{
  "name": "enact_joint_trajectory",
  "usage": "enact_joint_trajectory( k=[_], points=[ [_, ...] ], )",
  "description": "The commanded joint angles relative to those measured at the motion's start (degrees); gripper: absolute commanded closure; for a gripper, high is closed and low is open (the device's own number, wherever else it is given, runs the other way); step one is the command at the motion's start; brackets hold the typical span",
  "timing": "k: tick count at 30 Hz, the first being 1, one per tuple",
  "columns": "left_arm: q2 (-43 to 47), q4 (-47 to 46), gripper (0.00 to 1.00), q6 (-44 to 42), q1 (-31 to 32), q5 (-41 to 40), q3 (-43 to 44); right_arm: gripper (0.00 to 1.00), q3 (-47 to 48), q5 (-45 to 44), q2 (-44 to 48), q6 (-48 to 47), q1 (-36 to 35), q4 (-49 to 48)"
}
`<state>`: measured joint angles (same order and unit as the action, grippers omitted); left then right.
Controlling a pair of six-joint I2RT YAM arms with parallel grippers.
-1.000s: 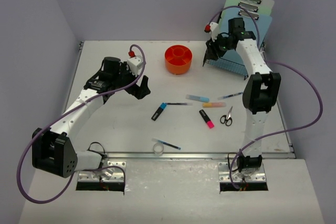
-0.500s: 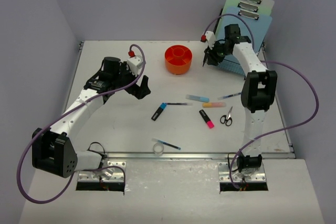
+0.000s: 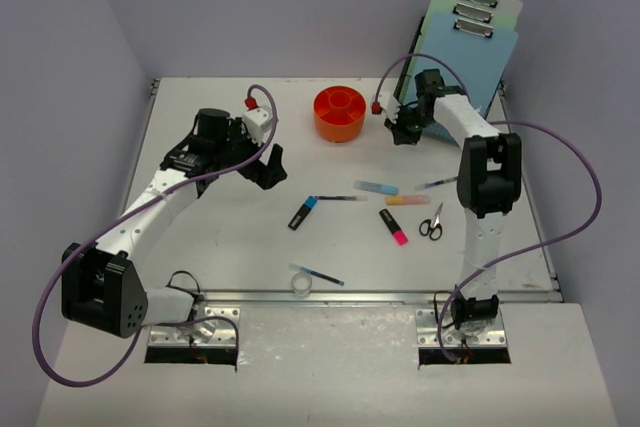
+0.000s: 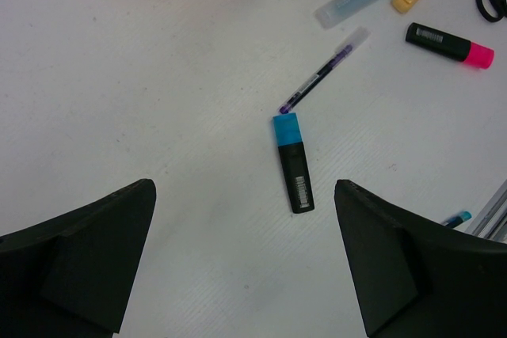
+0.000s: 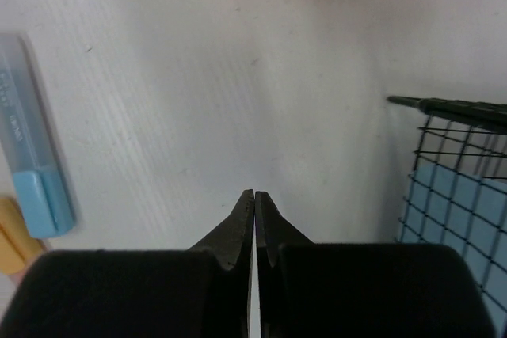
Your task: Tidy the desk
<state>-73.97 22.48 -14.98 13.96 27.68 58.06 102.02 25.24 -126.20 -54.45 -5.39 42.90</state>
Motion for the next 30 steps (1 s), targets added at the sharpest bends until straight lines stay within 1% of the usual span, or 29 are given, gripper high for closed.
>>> enact_joint_trajectory(
  k=[1, 2, 4, 7, 9, 10, 11, 13, 17, 18, 24, 30],
  points=[
    [-0.4, -2.0, 0.06, -0.7, 0.5, 0.6, 1.4, 0.95, -1.7, 1.2, 6.5, -3.4, 0.1, -0.6],
    [-0.4, -1.9, 0.05, -0.7, 0.5, 0.5, 1.4, 0.71, -1.1, 1.4, 7.6, -2.1, 0.0, -0.8],
    [-0.3, -1.6, 0.05, -1.0, 0.5, 0.6, 1.4, 0.44, -1.4, 2.3, 10.4, 0.2, 0.2, -2.0],
    [-0.3, -1.3, 0.05, -1.4, 0.5, 0.6, 1.5, 0.2, -2.4, 4.3, 15.1, 2.4, 0.6, -3.8],
    [-0.3, -1.1, 0.04, -1.7, 0.5, 0.7, 1.6, 0.04, -0.1, 4.6, 16.5, 3.1, 0.9, -3.4],
    [-0.4, -1.1, 0.04, -1.8, 0.5, 0.8, 1.7, 0.01, 1.9, 4.6, 16.3, 3.1, 1.2, -2.3],
    [-0.4, -1.1, 0.04, -1.8, 0.5, 0.8, 1.7, 0.01, 2.2, 4.4, 15.6, 3.1, 1.3, -1.7],
    [-0.7, -1.3, 0.03, -2.2, 0.5, 1.1, 2.0, 0.01, 9.3, 2.4, 12.3, 2.8, 1.5, 0.2],
    [-1.3, -1.6, 0.0, -1.8, 0.5, 1.1, 2.5, 0.01, 18.7, 0.0, 4.5, 2.5, 1.9, 4.8],
    [-1.3, -1.8, 0.0, -1.7, 0.5, 1.0, 2.5, 0.01, 19.6, -0.3, 2.9, 2.6, 1.8, 4.7],
    [-1.4, -1.8, 0.0, -1.3, 0.5, 0.7, 2.7, 0.01, 21.5, -1.5, -2.3, 2.5, 1.6, 2.8],
    [-1.1, -1.6, 0.0, -1.0, 0.5, 0.8, 3.0, 0.01, 16.2, -2.6, -3.7, 1.3, 1.6, -1.4]
  ],
)
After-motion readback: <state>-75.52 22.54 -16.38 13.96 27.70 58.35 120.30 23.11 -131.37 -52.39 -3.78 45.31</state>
